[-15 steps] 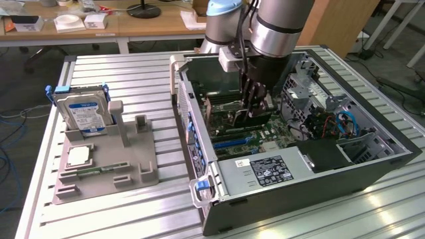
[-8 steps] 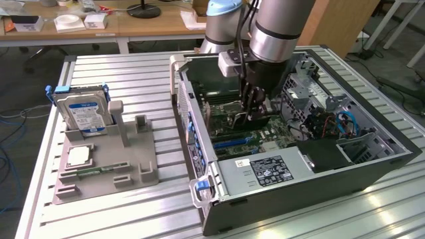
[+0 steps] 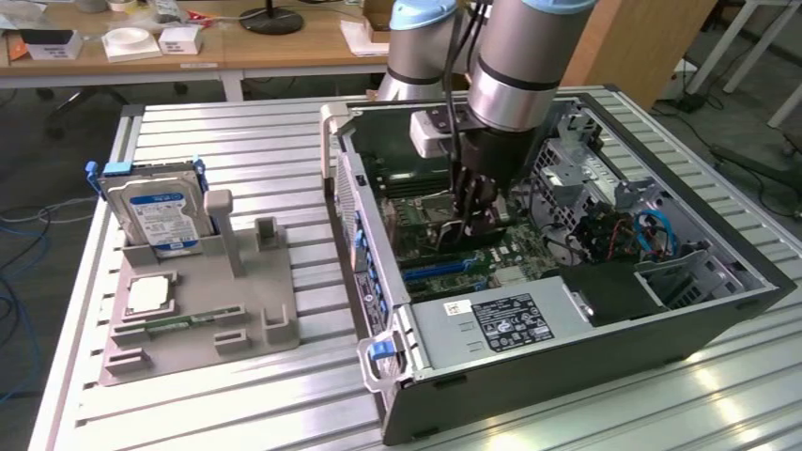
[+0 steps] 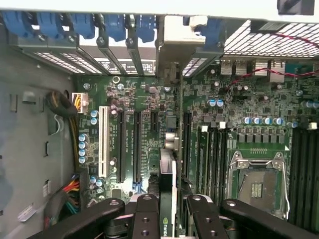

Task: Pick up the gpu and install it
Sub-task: 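Insert the gpu into the slot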

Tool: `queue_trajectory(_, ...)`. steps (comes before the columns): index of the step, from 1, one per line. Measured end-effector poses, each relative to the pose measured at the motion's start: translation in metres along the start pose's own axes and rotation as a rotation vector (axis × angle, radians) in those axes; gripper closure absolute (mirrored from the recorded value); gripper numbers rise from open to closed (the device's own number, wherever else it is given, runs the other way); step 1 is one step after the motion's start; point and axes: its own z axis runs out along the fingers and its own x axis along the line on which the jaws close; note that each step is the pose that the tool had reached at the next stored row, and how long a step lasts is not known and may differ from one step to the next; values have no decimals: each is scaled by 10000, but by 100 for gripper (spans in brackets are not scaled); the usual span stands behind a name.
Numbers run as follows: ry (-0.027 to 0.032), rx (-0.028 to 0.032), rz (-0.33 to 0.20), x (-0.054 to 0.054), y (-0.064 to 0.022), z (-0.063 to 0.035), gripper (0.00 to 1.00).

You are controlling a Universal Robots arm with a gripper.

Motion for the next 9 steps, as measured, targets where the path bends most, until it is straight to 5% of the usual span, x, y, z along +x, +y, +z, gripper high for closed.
queue_trajectory(9, 0, 0, 0, 3, -2, 163, 74)
